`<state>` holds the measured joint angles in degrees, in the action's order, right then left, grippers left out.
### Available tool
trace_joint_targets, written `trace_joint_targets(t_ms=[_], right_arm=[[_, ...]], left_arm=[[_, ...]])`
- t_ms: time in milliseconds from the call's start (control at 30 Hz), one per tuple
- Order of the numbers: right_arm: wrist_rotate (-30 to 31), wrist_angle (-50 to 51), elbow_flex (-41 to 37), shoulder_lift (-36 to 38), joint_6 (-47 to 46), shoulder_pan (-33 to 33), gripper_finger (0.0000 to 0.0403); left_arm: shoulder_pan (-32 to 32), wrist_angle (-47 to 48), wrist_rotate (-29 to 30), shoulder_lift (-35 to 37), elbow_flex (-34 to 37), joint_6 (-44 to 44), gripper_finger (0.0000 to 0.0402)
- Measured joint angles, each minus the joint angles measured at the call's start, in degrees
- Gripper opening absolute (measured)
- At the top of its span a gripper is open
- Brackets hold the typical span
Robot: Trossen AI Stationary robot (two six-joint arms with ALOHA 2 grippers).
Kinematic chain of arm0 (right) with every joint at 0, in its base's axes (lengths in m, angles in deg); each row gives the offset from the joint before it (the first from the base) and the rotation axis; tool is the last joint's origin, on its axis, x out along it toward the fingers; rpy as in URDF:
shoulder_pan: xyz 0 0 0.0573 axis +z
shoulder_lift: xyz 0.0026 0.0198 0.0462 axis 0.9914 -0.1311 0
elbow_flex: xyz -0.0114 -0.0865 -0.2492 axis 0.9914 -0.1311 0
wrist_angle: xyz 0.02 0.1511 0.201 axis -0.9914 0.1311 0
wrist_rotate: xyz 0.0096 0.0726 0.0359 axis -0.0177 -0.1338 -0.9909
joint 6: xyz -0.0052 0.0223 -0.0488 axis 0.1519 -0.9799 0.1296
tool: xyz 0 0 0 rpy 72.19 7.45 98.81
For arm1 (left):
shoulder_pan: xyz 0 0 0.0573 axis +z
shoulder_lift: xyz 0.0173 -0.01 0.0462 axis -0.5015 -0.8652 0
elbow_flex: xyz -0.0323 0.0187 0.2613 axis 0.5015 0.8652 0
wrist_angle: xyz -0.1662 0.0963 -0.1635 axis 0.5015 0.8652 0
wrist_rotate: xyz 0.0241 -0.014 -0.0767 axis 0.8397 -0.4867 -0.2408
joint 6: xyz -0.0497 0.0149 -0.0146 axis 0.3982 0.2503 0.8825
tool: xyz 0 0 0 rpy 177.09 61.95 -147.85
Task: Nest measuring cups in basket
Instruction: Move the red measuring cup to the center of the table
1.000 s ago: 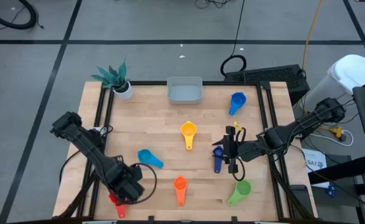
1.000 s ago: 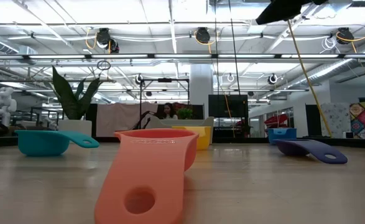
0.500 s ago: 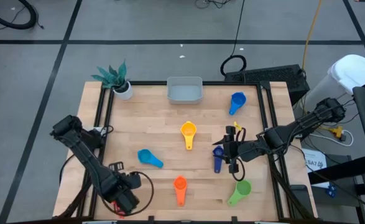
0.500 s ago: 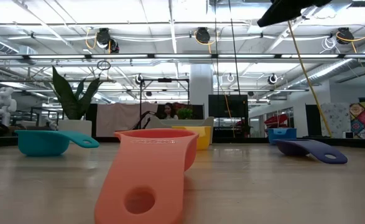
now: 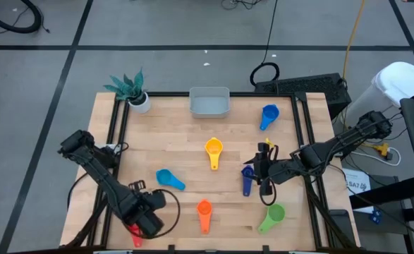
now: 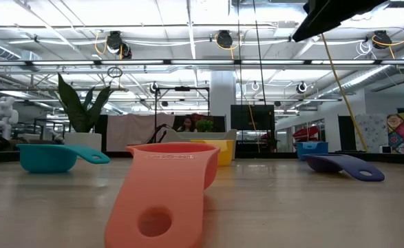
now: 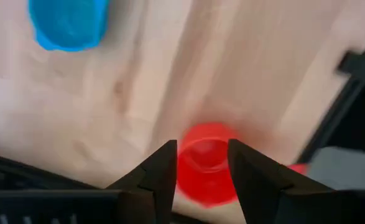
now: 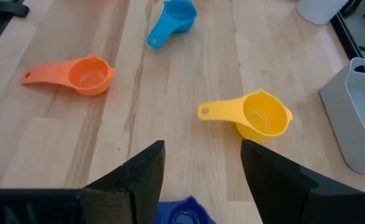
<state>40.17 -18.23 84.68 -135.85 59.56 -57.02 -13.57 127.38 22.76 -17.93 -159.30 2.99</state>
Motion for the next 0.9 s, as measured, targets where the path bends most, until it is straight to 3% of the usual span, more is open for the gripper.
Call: trace_joint_targets(t_ms=[133, 267, 400, 633, 900], right_arm=[[0.0, 1.0, 0.0, 0.2, -1.0, 0.0, 0.0206], [0.0, 0.4, 0.0, 0.2, -2.6, 0.5, 0.0206], [0.0, -1.2, 0.0, 0.2, -5.2, 2.2, 0.0206], [0.1, -6.1, 0.0, 0.2, -11.2, 4.7, 0.0206], [1.7, -7.9, 0.0, 0.2, -15.8, 7.6, 0.0206]], left_arm=[[-0.8, -0.3, -5.4, 0.0, 0.0, 7.6, 0.0145], [-4.5, -0.5, -8.3, 0.0, 0.0, 5.7, 0.0145], [-8.8, -0.6, -7.2, 0.0, 0.0, 2.7, 0.0145], [-13.0, -0.8, -3.5, -0.1, 0.0, 7.4, 0.0145], [-19.1, -1.8, -2.6, -4.2, 1.8, -0.7, 0.0145]])
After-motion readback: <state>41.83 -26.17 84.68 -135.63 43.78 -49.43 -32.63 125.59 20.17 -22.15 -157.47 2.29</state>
